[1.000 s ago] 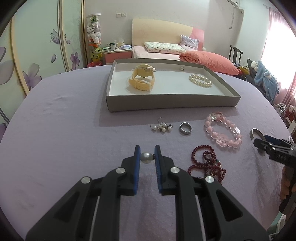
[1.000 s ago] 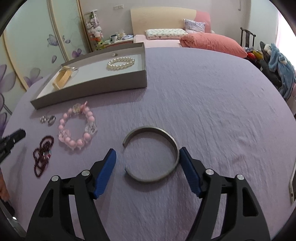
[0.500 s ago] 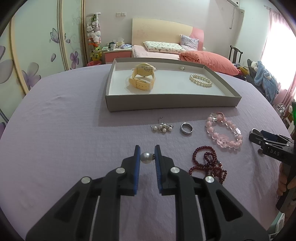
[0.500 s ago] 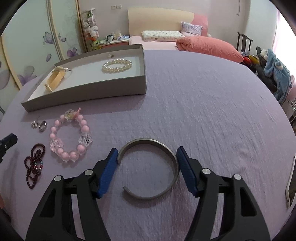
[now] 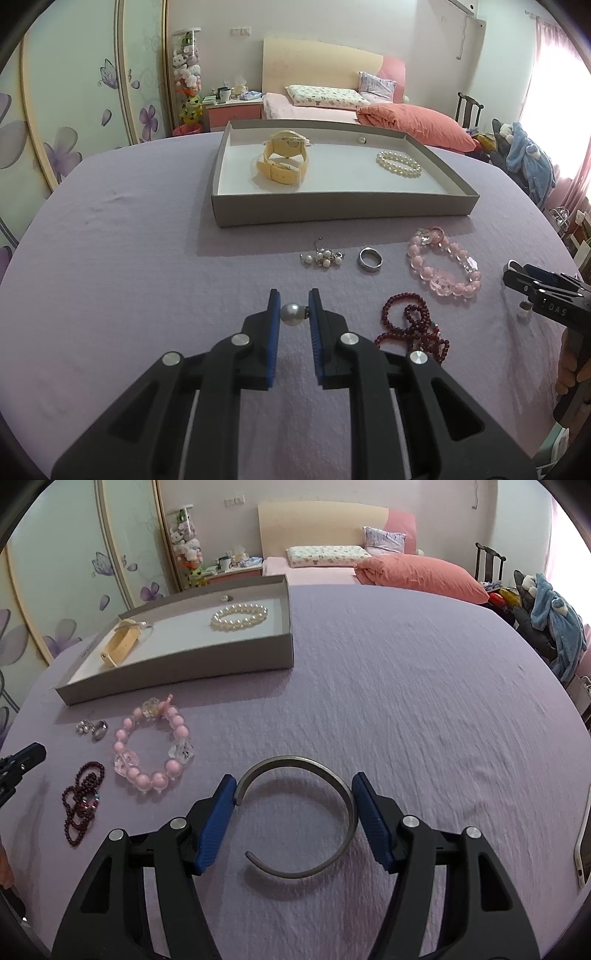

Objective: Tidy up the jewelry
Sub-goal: 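Lift the pearl earring and silver cuff and carry both over the grey tray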

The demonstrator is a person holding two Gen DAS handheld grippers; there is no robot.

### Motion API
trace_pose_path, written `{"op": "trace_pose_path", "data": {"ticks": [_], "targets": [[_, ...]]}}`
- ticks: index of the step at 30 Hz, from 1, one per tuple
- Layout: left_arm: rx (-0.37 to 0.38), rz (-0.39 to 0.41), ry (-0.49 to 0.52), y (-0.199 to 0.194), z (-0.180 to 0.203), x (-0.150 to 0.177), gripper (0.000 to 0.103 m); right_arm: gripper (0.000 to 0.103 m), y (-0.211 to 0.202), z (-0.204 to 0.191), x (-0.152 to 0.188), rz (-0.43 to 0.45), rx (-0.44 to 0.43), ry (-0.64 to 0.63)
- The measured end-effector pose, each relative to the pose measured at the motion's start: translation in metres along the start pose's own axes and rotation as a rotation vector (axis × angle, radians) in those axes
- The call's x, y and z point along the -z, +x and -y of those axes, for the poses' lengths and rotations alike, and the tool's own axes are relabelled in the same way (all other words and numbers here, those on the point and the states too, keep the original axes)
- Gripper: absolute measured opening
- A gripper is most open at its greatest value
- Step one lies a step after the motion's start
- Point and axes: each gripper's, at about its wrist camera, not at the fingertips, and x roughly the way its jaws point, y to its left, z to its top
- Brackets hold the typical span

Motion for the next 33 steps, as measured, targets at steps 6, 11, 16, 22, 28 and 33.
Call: {"op": "trace_pose_path", "data": {"ticks": [6, 11, 16, 22, 28, 33], "targets": [[0.006, 0.027, 0.001, -0.009, 0.001, -0.004, 0.016, 0.064, -0.019, -0.007, -0.01, 0.075, -0.024, -0.012], [0.001, 0.07, 0.003, -0.02, 0.002, -0.013, 0.016, 0.064, -0.033, -0.014, -0.02, 0.139, -0.042, -0.026], [-0.007, 0.119, -0.001, -0.031, 0.0, -0.026, 0.016, 0.065, -0.041, -0.02, -0.031, 0.181, -0.059, -0.03], [-0.022, 0.194, 0.019, -0.045, 0.005, -0.046, 0.016, 0.065, -0.051, -0.027, -0.05, 0.247, -0.078, -0.028], [-0.038, 0.276, 0.041, -0.049, 0.011, -0.072, 0.016, 0.065, -0.057, -0.04, -0.078, 0.325, -0.097, -0.035], [-0.077, 0.34, 0.052, -0.043, 0.012, -0.102, 0.016, 0.065, -0.053, -0.046, -0.102, 0.379, -0.118, -0.023]]}}
